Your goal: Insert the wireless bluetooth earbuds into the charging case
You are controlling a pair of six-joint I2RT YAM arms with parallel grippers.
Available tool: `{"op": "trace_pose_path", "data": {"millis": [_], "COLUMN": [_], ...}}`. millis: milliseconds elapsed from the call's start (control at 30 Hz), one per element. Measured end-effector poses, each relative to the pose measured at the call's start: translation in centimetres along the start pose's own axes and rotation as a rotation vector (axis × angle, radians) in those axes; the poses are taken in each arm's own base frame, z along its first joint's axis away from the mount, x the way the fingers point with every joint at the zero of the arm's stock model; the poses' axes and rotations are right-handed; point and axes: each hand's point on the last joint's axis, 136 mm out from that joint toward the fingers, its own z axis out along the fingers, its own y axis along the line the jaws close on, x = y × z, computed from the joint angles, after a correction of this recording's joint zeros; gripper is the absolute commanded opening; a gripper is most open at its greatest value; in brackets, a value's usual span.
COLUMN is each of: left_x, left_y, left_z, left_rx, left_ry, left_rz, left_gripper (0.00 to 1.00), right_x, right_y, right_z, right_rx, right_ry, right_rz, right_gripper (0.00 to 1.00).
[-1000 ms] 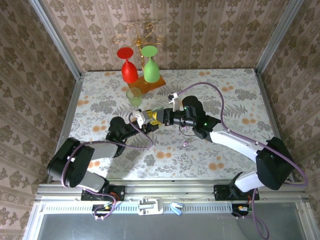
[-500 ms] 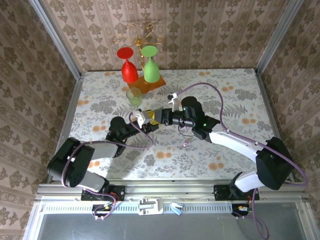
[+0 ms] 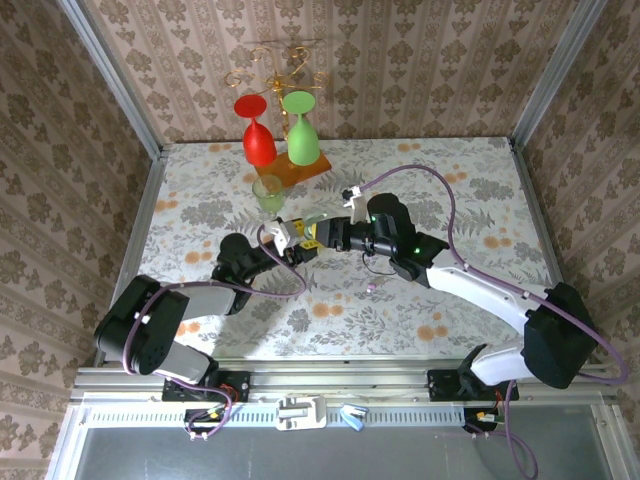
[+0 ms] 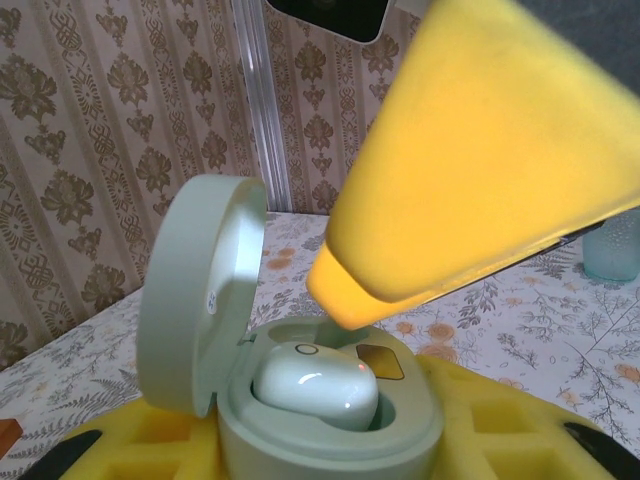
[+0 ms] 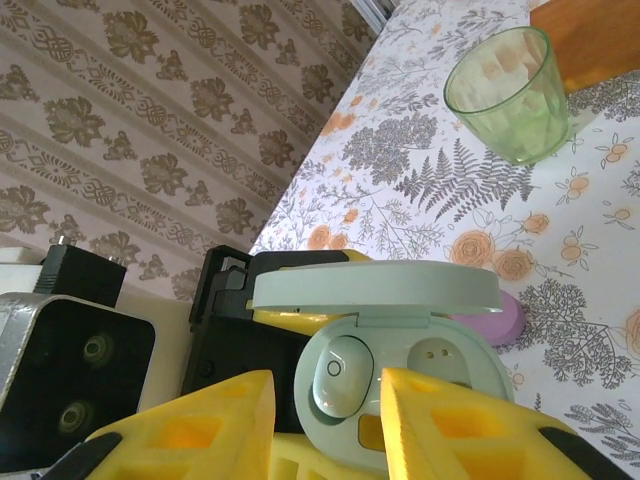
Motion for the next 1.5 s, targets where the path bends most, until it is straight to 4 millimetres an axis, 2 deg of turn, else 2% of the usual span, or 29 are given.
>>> {"op": "trace_pose_path", "data": {"millis": [133,300,367,433,533,733,867,1000,1200,1367,1500], "left_x": [0.0,-0.1,-0.1,-0.4,-1.2,-1.6,-1.4,-1.4,-1.6,-1.6,-1.5], "left_y": [0.0,0.1,0.3,0.7,1.0,0.8,0.7,0.7,0.6,0.5,0.5], "left_z": [0.0,0.0,-0.2,-0.5,-1.0,-1.6,-1.6,-1.7,-1.9,-1.9,-1.9], "left_rx": [0.0,-0.003,-0.009,-0.022,-0.039,-0.044,-0.044,-0.043,-0.044,-0.044,-0.043], "left_ry": [-0.001,-0.002,-0.003,-0.008,-0.024,-0.034,-0.029,-0.028,-0.031,-0.031,-0.029], "left_rz": [0.001,0.002,0.004,0.01,0.025,0.034,0.031,0.03,0.032,0.032,0.03], "left_gripper": [0.21,0.2,0.2,0.2,0.2,0.2,0.2,0.2,0.2,0.2,0.2], "right_x": [-0.6,-2.7,-3.4,-3.9,-3.9,-1.6,0.2,-0.2,-2.5,-3.5,-3.8], "right_y": [0.7,2.1,1.9,0.8,-2.8,-13.3,-18.2,-21.7,-25.4,-27.9,-29.8], "right_z": [-0.9,-3.3,-4.1,-4.9,-6.1,-7.4,-5.5,-2.1,2.8,6.1,7.7], "right_rx": [-0.01,-0.011,0.024,0.092,0.234,0.517,0.654,0.766,0.873,0.937,0.99], "right_ry": [-0.019,-0.111,-0.144,-0.174,-0.206,-0.158,-0.063,0.009,0.048,0.083,0.128], "right_rz": [-0.027,-0.085,-0.101,-0.098,-0.07,0.038,0.066,0.051,0.002,-0.026,-0.046], "right_gripper": [0.35,0.44,0.45,0.46,0.47,0.48,0.5,0.53,0.68,0.69,0.67]}}
